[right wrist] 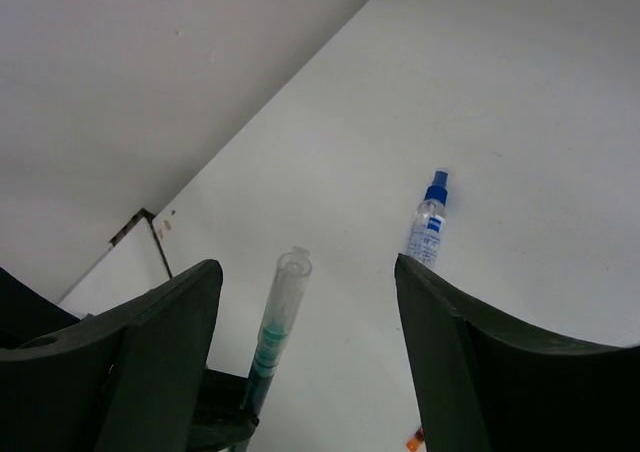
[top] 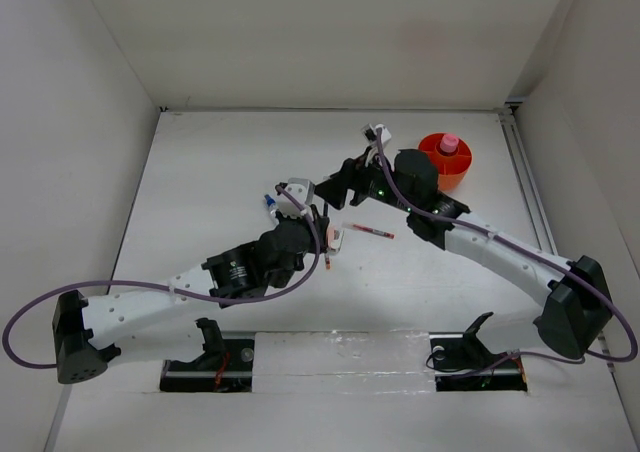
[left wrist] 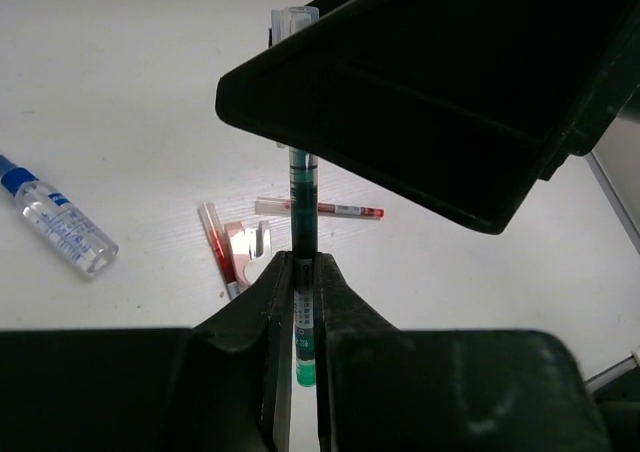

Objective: Sort the stationery into containers
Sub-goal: Place the pen in the storage box.

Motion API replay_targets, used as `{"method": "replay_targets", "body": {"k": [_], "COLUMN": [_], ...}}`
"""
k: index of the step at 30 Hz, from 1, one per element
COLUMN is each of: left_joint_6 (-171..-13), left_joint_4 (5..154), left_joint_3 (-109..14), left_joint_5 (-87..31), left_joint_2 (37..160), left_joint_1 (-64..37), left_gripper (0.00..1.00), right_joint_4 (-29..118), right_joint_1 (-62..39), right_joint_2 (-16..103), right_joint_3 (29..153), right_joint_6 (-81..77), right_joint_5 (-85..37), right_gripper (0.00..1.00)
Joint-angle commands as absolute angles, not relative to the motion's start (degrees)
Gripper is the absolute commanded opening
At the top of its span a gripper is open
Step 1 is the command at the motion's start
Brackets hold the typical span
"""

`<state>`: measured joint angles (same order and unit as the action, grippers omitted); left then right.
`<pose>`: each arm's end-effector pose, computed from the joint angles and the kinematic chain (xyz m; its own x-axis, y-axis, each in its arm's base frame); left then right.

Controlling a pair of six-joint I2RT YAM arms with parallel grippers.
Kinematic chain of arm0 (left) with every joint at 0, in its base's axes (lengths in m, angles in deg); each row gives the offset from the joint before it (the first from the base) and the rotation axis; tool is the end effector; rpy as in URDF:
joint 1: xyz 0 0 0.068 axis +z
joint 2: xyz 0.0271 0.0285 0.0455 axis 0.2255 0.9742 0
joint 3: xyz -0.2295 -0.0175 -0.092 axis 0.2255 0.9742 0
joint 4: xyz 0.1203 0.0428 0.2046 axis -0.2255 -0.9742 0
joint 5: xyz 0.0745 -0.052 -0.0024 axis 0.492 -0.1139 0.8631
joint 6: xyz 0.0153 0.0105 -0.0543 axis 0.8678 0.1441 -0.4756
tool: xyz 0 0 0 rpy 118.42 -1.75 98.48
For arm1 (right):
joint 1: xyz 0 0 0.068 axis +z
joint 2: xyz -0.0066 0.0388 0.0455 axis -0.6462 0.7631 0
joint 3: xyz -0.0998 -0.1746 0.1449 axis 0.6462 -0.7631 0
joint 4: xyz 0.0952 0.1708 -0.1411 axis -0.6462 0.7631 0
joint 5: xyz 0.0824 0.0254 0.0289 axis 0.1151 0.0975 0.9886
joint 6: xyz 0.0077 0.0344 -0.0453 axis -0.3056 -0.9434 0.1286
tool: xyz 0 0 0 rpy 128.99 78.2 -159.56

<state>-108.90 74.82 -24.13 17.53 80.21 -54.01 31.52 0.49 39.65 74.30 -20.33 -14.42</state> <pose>0.1108 -0.1984 0.3178 -0.3055 -0.2389 -0.9217 0.4072 0.8422 -0.3533 0.2270 0.2116 0.3227 -0.4236 0.1682 -0.8901 -0.7352 0.5101 0.4463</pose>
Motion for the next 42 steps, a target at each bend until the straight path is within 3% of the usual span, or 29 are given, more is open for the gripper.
{"method": "replay_targets", "body": {"k": [1, 9, 16, 18, 20, 22, 25, 26, 29, 31, 33, 38, 42], "left_joint_6": [-107.2, -106.6, -105.5, -104.9, -104.3, -104.3, -104.3, -104.3, -104.3, -105.6, -105.7, -111.3, -121.0], "left_joint_4": [78.3, 78.3, 78.8, 78.8, 78.8, 78.3, 77.7, 77.2, 77.2, 76.7, 76.2, 68.0, 52.1], "left_joint_3": [-23.7, -23.1, -23.1, -23.1, -23.1, -23.8, -24.4, -24.9, -24.9, -24.9, -24.3, -26.6, -32.9], "left_joint_5": [18.1, 21.8, 23.2, 23.8, 24.4, 24.4, 24.4, 24.9, 24.9, 24.9, 24.9, 26.3, 28.3], "left_joint_2": [79.9, 79.3, 78.0, 77.4, 76.9, 76.9, 76.9, 76.9, 76.3, 74.9, 74.2, 73.0, 75.0], "left_joint_1": [-54.1, -54.1, -54.1, -54.1, -54.1, -54.1, -54.1, -54.1, -54.1, -54.1, -54.1, -54.1, -54.1], "left_gripper": [0.0, 0.0, 0.0, 0.0, 0.0, 0.0, 0.25, 0.43, 0.61, 0.85, 1.0, 1.0, 1.0], "right_joint_4": [26.2, 24.3, 24.3, 24.3, 24.3, 24.3, 24.3, 24.3, 23.8, 23.3, 23.2, 23.2, 20.1], "right_joint_1": [1.4, 2.5, 2.5, 2.5, 2.5, 2.5, 2.5, 2.5, 2.5, 1.9, 0.7, -7.6, -15.3], "right_joint_2": [39.2, 39.2, 41.0, 42.3, 42.9, 42.9, 42.9, 42.9, 42.9, 42.3, 41.7, 41.7, 42.5], "right_joint_3": [74.6, 74.1, 74.6, 74.6, 75.1, 75.1, 75.7, 75.7, 75.7, 75.7, 75.7, 76.4, 76.4], "right_joint_6": [-22.8, -24.5, -25.1, -25.1, -25.1, -25.1, -25.1, -25.1, -25.1, -25.1, -24.6, -19.2, -7.8], "right_joint_5": [-11.4, -8.3, -6.4, -5.8, -5.7, -5.7, -5.7, -5.7, -6.4, -7.8, -8.8, -13.6, -17.0], "right_gripper": [0.75, 0.37, 0.32, 0.21, 0.02, 0.0, 0.0, 0.0, 0.0, 0.0, 0.0, 0.0, 0.0]}}
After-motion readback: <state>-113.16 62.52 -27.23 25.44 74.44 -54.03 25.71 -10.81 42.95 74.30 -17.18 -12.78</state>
